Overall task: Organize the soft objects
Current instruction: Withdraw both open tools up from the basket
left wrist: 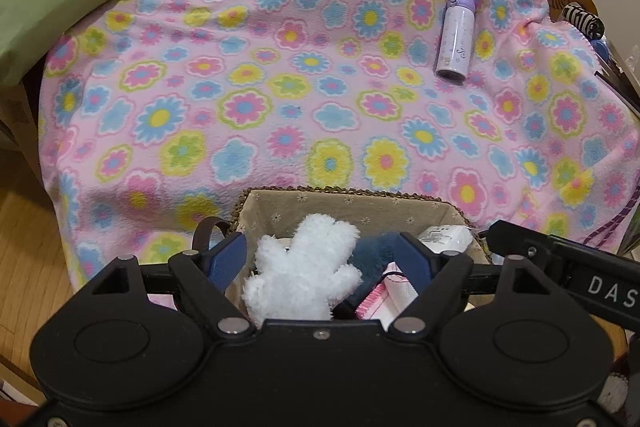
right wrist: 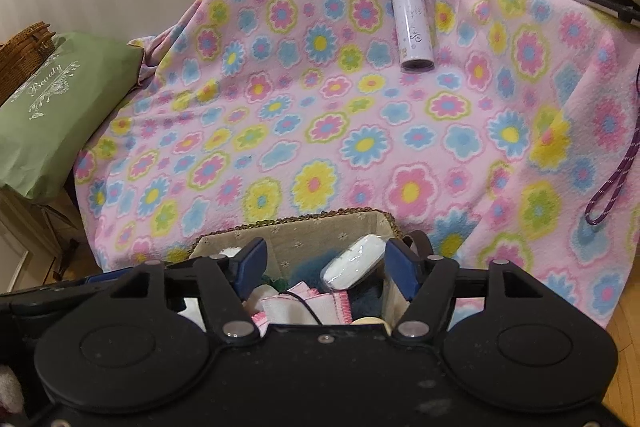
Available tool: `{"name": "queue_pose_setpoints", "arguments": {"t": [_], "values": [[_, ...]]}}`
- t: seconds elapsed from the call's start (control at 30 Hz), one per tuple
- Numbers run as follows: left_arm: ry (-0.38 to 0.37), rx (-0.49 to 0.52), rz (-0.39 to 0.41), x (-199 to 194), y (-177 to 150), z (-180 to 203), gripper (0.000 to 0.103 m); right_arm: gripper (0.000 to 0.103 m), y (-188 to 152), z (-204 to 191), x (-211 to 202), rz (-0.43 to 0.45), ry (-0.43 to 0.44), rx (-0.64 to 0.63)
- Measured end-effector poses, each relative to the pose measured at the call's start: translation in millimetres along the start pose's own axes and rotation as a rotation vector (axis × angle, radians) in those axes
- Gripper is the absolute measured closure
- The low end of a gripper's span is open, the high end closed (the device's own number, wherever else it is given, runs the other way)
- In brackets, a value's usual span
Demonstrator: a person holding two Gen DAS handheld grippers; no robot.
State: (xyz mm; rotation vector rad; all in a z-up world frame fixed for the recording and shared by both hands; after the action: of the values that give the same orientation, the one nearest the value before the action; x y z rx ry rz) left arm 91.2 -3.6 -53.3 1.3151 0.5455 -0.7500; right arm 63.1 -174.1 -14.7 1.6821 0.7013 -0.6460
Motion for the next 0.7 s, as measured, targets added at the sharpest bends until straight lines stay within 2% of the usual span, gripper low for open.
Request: {"name": "queue_pose_setpoints", "arguments": {"t": [0.1, 0.17, 0.4, 0.47, 0.7], "values": [[0.009, 0.001, 0.004, -1, -1, -1, 0.025, 0.033, 1, 1, -1, 0.008, -0.026, -0.014], [0.014, 0.002, 0.007, -2, -1, -2, 0.021, 0.031, 1, 2, -1, 0.009, -0.041, -0.020], [0.034, 0.020, 0.001, -3, -4, -2, 0.020, 0.026, -1, 5, 0, -0.002, -0.057, -0.028], [0.036, 0.024, -0.002, -4, -5, -2, 0.020, 0.021, -2, 6, -1, -0.004, -0.064, -0.032], [0.050, 0.036, -0.034, -5, -12, -1, 0.016, 0.013, -5, 10, -4, -0.023, -0.087, -0.046]]}}
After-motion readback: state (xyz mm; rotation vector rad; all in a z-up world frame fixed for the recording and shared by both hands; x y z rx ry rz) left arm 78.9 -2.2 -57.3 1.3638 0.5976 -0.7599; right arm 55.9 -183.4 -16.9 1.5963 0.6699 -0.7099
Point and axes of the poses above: each gripper's, at about its wrist camera, not at the fingertips, and x roughly the way its jaws point, z to its right, y to its top, the point moved 7 cm from there along x, roughly the way its jaws point, and after that the axes turned 1 degree about -x, right-handed, at the moved point
